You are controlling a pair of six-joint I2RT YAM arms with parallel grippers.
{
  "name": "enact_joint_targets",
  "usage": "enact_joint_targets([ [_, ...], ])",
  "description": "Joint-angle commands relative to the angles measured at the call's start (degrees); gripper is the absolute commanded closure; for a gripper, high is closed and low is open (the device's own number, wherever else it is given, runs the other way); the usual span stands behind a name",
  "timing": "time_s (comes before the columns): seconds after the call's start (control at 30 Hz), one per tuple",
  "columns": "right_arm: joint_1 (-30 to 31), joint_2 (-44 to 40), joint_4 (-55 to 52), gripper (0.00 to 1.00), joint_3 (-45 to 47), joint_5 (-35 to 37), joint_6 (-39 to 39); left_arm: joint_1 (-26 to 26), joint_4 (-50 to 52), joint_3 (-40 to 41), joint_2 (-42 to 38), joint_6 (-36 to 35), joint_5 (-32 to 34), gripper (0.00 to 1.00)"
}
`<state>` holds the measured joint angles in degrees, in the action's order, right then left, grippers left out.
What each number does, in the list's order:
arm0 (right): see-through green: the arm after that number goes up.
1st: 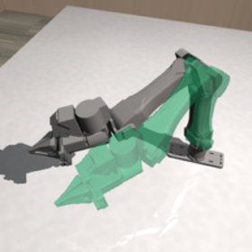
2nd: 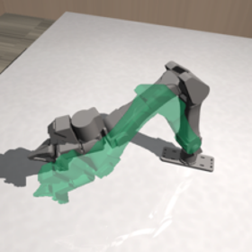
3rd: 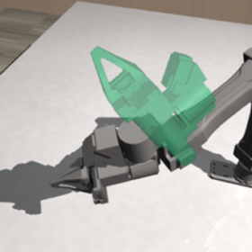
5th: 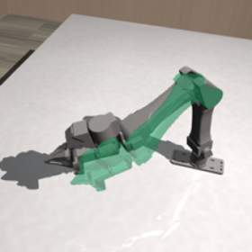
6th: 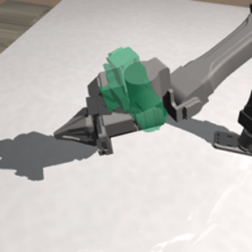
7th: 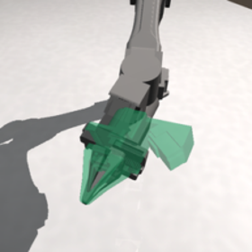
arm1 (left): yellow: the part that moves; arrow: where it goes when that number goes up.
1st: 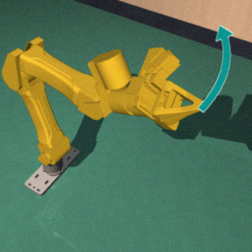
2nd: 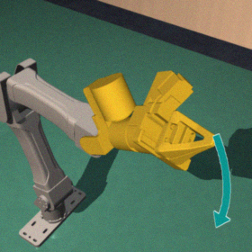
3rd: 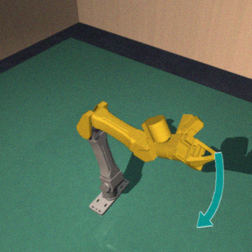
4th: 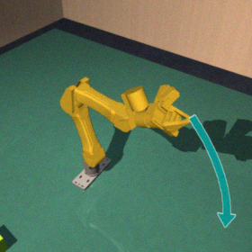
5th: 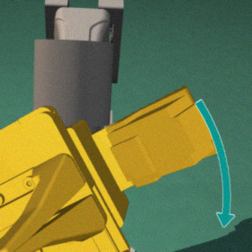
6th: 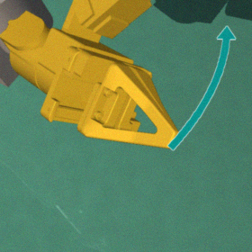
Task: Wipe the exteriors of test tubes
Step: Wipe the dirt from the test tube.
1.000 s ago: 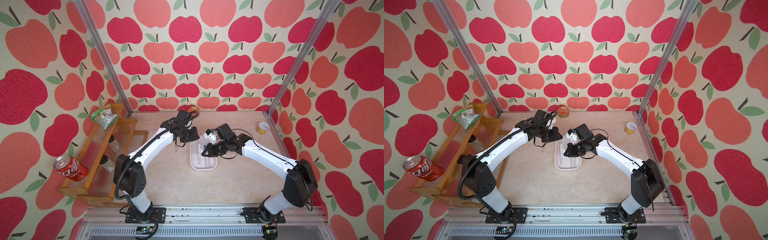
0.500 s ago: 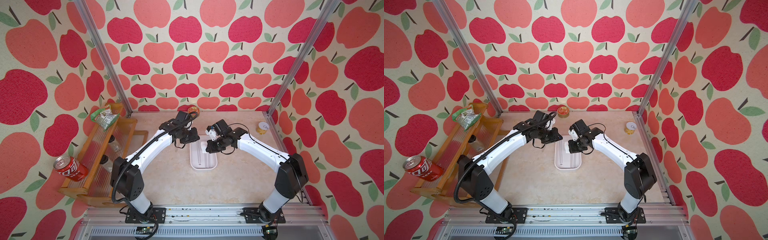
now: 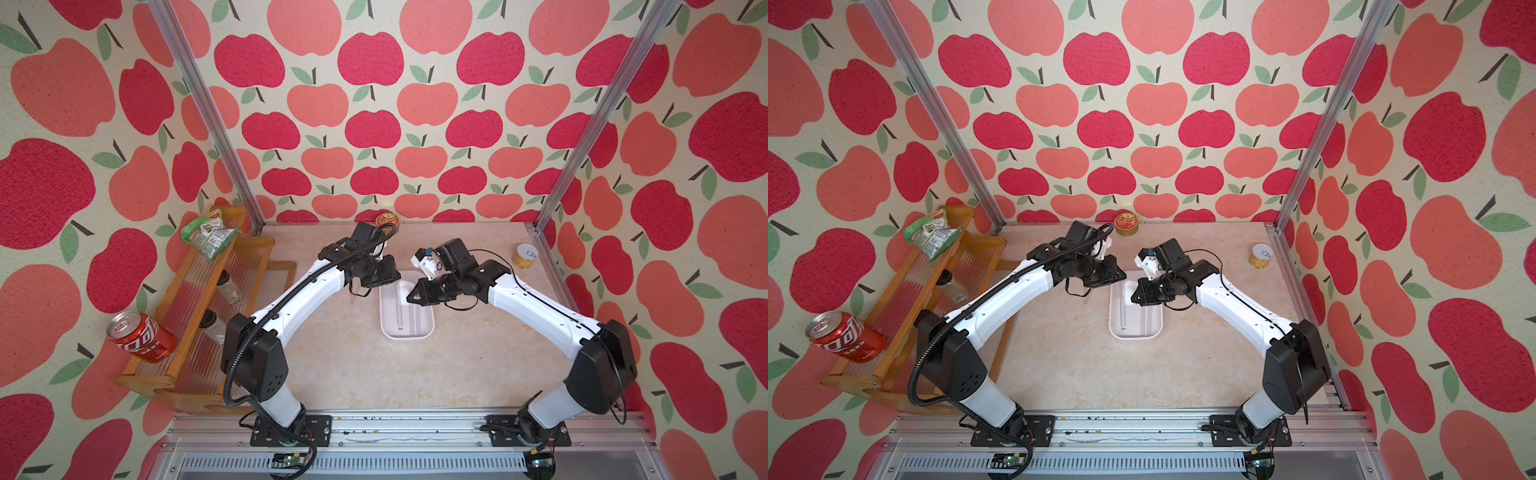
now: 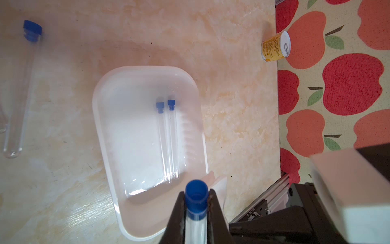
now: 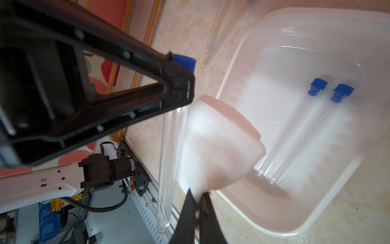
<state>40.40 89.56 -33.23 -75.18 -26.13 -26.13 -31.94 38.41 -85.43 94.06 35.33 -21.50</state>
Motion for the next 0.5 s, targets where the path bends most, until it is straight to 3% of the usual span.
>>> enact_joint_targets([
  [0.0,-0.8,-1.2,2.2,1.00,0.7,-4.1,-1.9,-0.5,-0.7,0.9,0.0,0.9,-0.7,0.87],
  [0.47,-0.1,-5.3,3.5,1.00,6.1,-9.1,-2.4,-0.2,0.0,-0.7,1.1,0.2,-0.5,0.87],
])
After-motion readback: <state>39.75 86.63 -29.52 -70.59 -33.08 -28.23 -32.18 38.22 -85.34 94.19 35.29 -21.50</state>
